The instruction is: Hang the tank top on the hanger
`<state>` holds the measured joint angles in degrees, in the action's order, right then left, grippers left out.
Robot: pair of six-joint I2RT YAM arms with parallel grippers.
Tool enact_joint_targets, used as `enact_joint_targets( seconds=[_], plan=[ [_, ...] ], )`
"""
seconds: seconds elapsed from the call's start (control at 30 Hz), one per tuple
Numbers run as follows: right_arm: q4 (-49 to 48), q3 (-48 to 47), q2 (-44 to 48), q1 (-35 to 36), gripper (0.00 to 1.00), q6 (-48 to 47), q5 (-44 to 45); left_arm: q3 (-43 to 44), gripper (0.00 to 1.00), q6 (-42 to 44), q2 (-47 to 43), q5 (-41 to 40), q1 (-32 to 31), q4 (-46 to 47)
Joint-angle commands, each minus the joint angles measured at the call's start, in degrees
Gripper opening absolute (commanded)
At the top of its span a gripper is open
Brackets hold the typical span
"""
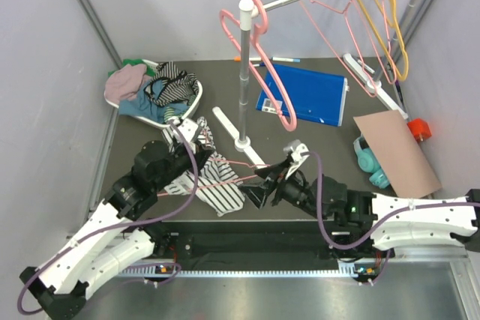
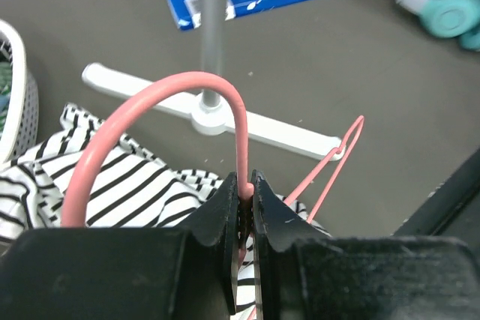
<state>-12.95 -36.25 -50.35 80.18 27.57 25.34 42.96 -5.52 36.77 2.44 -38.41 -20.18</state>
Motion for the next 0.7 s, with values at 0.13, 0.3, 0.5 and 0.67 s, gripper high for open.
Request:
enact_joint_targets(
  seconds=[0.13,0.3,0.5,0.67],
  plan=[
    [-4.26,0.12,-15.17,11.57,0.71,6.17,4.28,2.92,0.00,0.07,4.10,-6.30,-0.17,0.67],
    [-7.89,-3.55,-29.87,13.68,0.69,11.71,4.54,1.69,0.00,-0.02,2.43,-7.53,-0.17,0.50],
    [1.08,-12.87,-42.54,13.69,0.69,19.36,11.48,0.90,0.00,0.07,1.20,-8.06,-0.17,-0.12],
    [1.00,-15.43,-48.08,11.50,0.70,21.21,12.63,0.63,0.00,0.07,0.49,-8.33,-0.17,-0.03]
  ],
)
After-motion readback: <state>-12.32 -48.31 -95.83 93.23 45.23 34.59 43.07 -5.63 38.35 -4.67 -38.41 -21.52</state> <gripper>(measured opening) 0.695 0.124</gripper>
